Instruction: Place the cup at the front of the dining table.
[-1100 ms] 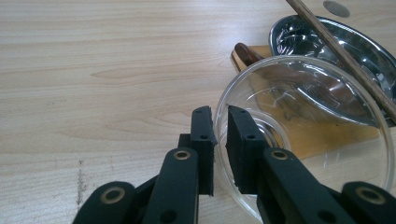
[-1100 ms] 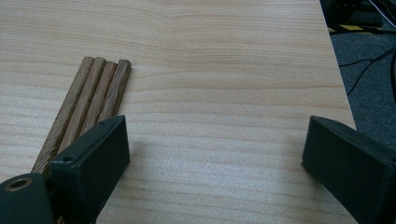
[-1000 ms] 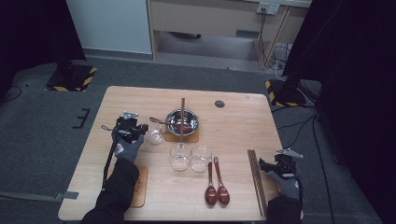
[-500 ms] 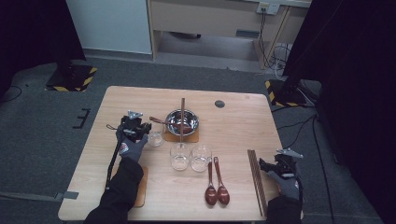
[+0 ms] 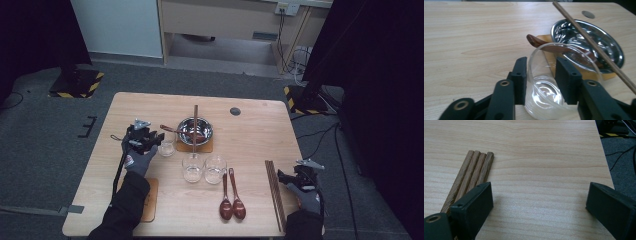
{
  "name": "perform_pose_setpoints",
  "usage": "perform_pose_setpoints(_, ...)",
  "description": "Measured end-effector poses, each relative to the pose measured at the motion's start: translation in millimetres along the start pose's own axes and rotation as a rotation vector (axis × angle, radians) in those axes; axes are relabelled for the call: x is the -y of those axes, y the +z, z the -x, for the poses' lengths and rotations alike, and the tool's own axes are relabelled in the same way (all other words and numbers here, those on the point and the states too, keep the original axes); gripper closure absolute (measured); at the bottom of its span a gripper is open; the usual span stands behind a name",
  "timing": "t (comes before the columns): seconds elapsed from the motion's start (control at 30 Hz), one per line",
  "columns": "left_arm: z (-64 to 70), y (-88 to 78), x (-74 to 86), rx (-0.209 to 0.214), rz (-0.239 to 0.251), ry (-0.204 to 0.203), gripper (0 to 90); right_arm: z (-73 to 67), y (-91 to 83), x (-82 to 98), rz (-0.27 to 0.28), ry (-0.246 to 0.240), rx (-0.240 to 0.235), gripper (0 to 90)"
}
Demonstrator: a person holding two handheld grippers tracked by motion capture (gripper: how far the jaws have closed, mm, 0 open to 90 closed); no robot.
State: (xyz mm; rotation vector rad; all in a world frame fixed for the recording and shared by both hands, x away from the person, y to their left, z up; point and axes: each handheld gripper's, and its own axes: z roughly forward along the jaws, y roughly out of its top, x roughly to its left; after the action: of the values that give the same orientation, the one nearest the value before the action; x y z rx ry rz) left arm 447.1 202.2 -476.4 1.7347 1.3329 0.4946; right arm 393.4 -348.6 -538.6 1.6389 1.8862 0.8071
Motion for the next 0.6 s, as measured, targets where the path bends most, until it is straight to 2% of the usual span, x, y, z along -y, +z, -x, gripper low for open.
perform_pose_setpoints(0.13,-0.3,-17.5,2.6,0.036,0.031,0.017,53.6,0.0,0.0,0.0,0.0,0.0,0.0,7.2)
perform_pose_setpoints(0.17,-0.3,-17.5,2.6,0.036,0.031,0.017,52.4,0.1,0.1,0.0,0.0,0.0,0.0,7.2)
perform_pose_setpoints(0.2,-0.2,-26.6,4.0,0.045,0.051,0.029,51.1,0.1,0.1,0.0,0.0,0.0,0.0,7.1)
perform_pose_setpoints(0.23,-0.2,-26.6,4.0,0.045,0.051,0.029,50.2,0.1,0.1,-0.1,0.0,0.0,0.0,7.1)
perform_pose_setpoints(0.27,-0.1,-35.7,5.9,0.051,0.071,0.048,49.1,0.1,0.1,0.0,0.0,0.0,0.0,7.2)
perform_pose_setpoints(0.37,-0.4,-44.0,8.7,0.056,0.087,0.068,46.3,0.1,0.1,0.0,0.0,0.0,0.0,7.1)
perform_pose_setpoints(0.47,-3.2,-59.2,16.9,0.058,0.109,0.093,43.7,0.1,0.1,0.0,0.0,0.0,0.0,7.1)
perform_pose_setpoints(0.6,-8.8,-70.1,25.8,0.045,0.106,0.115,40.2,0.2,0.1,0.0,0.001,-0.002,0.001,7.1)
